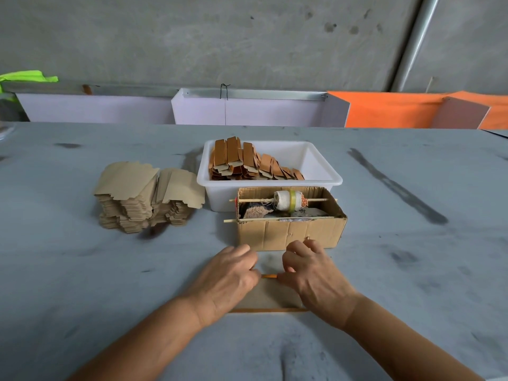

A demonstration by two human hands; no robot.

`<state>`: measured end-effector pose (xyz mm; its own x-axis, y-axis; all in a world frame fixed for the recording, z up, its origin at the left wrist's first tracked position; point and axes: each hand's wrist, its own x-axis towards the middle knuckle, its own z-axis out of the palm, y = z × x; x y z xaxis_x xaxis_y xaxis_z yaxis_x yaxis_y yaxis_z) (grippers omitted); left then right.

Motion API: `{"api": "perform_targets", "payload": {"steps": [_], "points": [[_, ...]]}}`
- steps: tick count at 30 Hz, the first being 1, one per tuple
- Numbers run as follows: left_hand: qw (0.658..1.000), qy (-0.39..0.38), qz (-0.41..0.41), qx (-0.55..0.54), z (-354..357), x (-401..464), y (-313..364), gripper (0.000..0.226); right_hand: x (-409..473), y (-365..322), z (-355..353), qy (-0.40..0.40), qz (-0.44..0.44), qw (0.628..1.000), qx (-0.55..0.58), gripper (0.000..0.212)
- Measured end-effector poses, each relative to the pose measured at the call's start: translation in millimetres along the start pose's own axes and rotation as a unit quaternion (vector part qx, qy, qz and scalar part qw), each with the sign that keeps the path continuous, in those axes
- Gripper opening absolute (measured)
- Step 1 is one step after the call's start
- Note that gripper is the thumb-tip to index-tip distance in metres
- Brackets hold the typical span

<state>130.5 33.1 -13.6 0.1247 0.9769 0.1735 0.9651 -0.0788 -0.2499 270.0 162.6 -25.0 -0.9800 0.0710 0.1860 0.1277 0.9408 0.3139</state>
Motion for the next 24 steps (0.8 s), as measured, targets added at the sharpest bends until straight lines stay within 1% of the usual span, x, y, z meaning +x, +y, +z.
{"api": "perform_targets", "payload": {"steps": [3,4,6,7,8,9,10,11,12,14,15,17,21,24], "points": [[0.998,-0.044,-0.036,0.019,-5.5,2.6,7.4,0.027,-2.4,-9.7,-8.1,-0.028,0.013,1.000,-0.006,0.008],[0.998,-0.048,-0.047,0.014,-6.6,1.9,10.0,0.024,-3.2,-13.7,-8.9,-0.034,0.024,0.999,-0.001,0.010],[0.991,-0.087,-0.101,0.000,-5.6,1.0,14.2,0.004,-2.1,-21.5,-10.5,-0.049,0.064,0.996,0.024,0.014],[0.988,-0.099,-0.121,-0.001,2.2,-0.7,16.7,0.017,-1.4,-24.3,-11.2,-0.049,0.078,0.995,0.035,0.015],[0.985,-0.107,-0.137,-0.001,2.6,-0.8,20.4,0.024,-1.5,-26.4,-11.8,-0.059,0.093,0.993,0.045,0.013],[0.983,-0.104,-0.150,0.004,3.2,0.3,23.0,0.023,-0.2,-28.2,-14.3,-0.074,0.105,0.990,0.053,0.007],[0.984,-0.080,-0.162,0.014,1.2,2.1,25.7,0.019,0.0,-29.0,-9.8,-0.085,0.122,0.987,0.060,0.012],[0.983,-0.070,-0.166,0.018,0.6,3.3,28.4,0.017,-0.4,-29.8,-6.8,-0.097,0.123,0.986,0.053,0.021],[0.984,-0.073,-0.162,0.008,5.9,4.9,29.6,0.020,0.3,-30.5,-8.8,-0.091,0.120,0.987,0.052,0.022],[0.985,-0.100,-0.139,0.017,14.8,6.6,31.3,0.031,2.8,-30.5,-16.0,-0.070,0.131,0.988,0.033,0.016],[0.984,-0.107,-0.144,0.012,18.9,8.9,30.7,0.034,3.9,-32.2,-15.4,-0.081,0.124,0.988,0.035,0.020],[0.983,-0.113,-0.146,0.013,21.2,11.3,30.3,0.035,4.7,-35.6,-14.7,-0.096,0.098,0.990,0.040,0.028],[0.982,-0.105,-0.157,0.004,24.2,14.1,30.3,0.035,6.1,-36.5,-12.3,-0.096,0.105,0.989,0.041,0.032],[0.981,-0.098,-0.165,-0.009,27.8,12.1,29.4,0.036,3.7,-31.1,-8.6,-0.080,0.111,0.990,0.044,0.034]]}}
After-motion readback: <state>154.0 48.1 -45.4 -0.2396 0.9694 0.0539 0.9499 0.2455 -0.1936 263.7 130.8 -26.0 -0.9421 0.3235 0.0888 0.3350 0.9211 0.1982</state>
